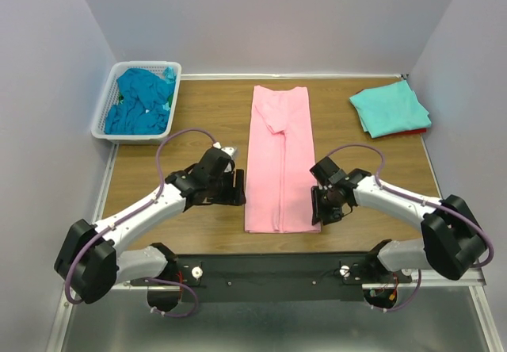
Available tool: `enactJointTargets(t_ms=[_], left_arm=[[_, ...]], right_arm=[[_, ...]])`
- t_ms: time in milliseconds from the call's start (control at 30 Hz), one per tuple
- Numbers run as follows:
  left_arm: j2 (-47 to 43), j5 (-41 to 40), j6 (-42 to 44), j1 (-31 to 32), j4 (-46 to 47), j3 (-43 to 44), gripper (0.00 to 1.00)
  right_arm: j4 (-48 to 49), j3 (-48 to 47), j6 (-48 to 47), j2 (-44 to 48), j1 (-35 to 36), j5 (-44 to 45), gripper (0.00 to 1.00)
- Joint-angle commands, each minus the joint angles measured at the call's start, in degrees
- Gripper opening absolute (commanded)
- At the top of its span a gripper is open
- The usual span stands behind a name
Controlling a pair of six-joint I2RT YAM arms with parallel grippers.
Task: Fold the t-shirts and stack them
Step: Fold the tshirt
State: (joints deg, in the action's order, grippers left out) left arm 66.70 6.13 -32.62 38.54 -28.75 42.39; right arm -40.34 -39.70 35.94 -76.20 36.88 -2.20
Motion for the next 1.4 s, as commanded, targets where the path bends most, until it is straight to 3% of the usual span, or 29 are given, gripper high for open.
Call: enactJointTargets(t_ms=[0,400,567,700,800,1367], left_arm=[[0.89,1.07,-0.95,1.35,-1.39,1.55,0.71],[6.07,2.04,-1.30,6.36,-1.83,2.87,0.70],[9.94,1.78,-1.48,8.39,-2.36,3.22,0.70],[12.57,0.47,-2.36,10.58,-4.38,4.28,0.67],[14.86,-1.11,-3.06,12.43,-6.04,5.77,0.63],[23.47,-3.32,-6.40,14.63,-8.78,9.02,0.48]], right_arm=[[-0.97,1.29,0.00,-1.31,-0.23,-2.81,0.45],[-0.88,1.21,-0.88,-5.36,-0.23,-4.13,0.38],[-0.71,1.29,-0.96,-5.01,-0.23,-3.78,0.25],[-0.71,1.21,-1.31,-4.22,-0.23,-3.60,0.20],[-0.71,1.21,-1.40,-3.60,-0.23,-3.43,0.04],[0.17,1.21,-2.46,-3.34,-0.06,-4.75,0.02]])
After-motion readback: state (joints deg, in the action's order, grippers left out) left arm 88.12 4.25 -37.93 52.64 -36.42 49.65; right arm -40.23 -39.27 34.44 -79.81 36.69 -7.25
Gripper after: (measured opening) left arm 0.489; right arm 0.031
